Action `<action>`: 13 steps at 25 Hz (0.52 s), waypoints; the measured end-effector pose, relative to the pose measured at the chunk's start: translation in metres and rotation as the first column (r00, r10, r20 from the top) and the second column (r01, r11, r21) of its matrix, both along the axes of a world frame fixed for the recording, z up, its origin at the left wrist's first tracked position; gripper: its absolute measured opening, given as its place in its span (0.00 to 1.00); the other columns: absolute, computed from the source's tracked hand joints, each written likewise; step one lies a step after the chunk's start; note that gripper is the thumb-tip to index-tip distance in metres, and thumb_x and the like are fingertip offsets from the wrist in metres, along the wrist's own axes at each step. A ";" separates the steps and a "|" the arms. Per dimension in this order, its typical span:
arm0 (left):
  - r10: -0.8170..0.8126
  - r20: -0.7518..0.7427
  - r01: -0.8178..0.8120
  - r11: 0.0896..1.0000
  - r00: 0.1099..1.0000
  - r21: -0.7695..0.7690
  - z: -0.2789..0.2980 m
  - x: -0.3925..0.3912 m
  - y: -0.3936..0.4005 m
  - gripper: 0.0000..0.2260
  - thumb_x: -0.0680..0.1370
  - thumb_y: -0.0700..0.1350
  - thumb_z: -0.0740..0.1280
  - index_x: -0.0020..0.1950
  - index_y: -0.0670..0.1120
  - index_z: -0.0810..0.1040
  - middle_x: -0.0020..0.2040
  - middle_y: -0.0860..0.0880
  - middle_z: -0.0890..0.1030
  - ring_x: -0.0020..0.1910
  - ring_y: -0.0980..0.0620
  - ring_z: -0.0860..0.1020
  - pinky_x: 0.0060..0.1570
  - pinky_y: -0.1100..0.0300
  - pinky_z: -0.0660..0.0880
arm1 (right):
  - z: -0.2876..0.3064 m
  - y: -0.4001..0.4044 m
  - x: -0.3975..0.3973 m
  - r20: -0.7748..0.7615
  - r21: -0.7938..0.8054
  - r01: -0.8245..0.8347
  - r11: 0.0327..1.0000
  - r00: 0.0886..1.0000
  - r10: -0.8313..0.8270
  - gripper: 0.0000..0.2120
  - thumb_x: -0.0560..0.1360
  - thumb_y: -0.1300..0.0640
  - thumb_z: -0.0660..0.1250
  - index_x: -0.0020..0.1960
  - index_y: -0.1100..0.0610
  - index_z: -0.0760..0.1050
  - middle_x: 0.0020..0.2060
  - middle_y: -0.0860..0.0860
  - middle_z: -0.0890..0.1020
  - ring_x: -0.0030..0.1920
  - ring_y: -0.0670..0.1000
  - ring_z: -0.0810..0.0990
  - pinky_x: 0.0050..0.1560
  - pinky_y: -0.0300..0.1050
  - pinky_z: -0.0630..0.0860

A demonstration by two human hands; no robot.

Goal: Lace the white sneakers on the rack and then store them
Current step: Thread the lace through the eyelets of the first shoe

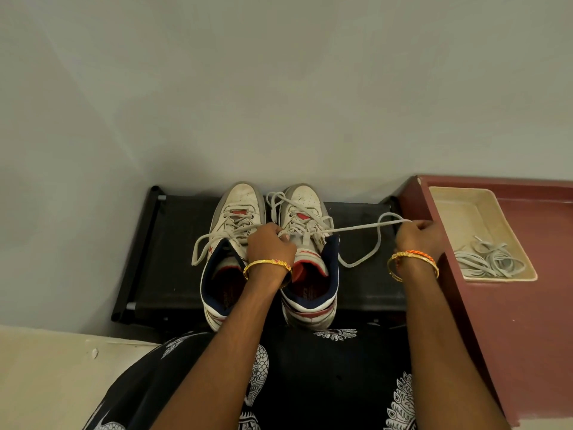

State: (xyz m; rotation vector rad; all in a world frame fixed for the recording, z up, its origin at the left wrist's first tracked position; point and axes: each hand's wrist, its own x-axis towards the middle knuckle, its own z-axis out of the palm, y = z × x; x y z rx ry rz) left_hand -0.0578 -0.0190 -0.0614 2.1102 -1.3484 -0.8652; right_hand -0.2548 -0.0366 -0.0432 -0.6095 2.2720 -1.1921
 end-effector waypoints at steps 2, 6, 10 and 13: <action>0.005 -0.001 -0.005 1.000 1.000 0.002 0.000 0.000 0.000 0.08 0.77 0.41 0.64 0.52 0.39 0.79 0.49 0.42 0.81 0.49 0.43 0.78 0.42 0.60 0.68 | -0.006 0.002 -0.009 0.058 -0.023 0.117 0.993 0.992 -0.116 0.06 0.76 0.64 0.60 0.52 0.59 0.69 0.52 0.58 0.77 0.48 0.57 0.76 0.51 0.51 0.77; 0.002 0.009 -0.002 1.000 1.000 0.006 -0.001 0.000 -0.001 0.09 0.77 0.42 0.64 0.54 0.40 0.79 0.50 0.42 0.81 0.50 0.44 0.78 0.43 0.60 0.68 | -0.003 0.004 0.006 -0.081 0.022 -0.046 0.999 0.996 0.047 0.18 0.74 0.63 0.64 0.63 0.62 0.66 0.64 0.61 0.68 0.48 0.56 0.73 0.48 0.44 0.68; 0.009 -0.006 -0.009 1.000 1.000 -0.012 0.000 -0.001 -0.001 0.08 0.77 0.41 0.64 0.54 0.41 0.79 0.50 0.43 0.81 0.50 0.45 0.78 0.44 0.61 0.70 | 0.005 0.002 0.055 -0.344 0.073 -0.625 0.777 0.716 0.608 0.17 0.71 0.56 0.70 0.59 0.58 0.73 0.59 0.58 0.71 0.56 0.57 0.73 0.53 0.42 0.69; -0.010 -0.009 0.010 1.000 1.000 -0.029 0.003 0.000 0.001 0.09 0.77 0.40 0.65 0.56 0.43 0.78 0.51 0.44 0.81 0.49 0.47 0.78 0.43 0.62 0.69 | -0.002 0.005 0.090 -0.410 0.432 -0.737 0.519 0.352 0.841 0.18 0.73 0.50 0.67 0.60 0.55 0.74 0.60 0.56 0.72 0.62 0.58 0.69 0.60 0.52 0.69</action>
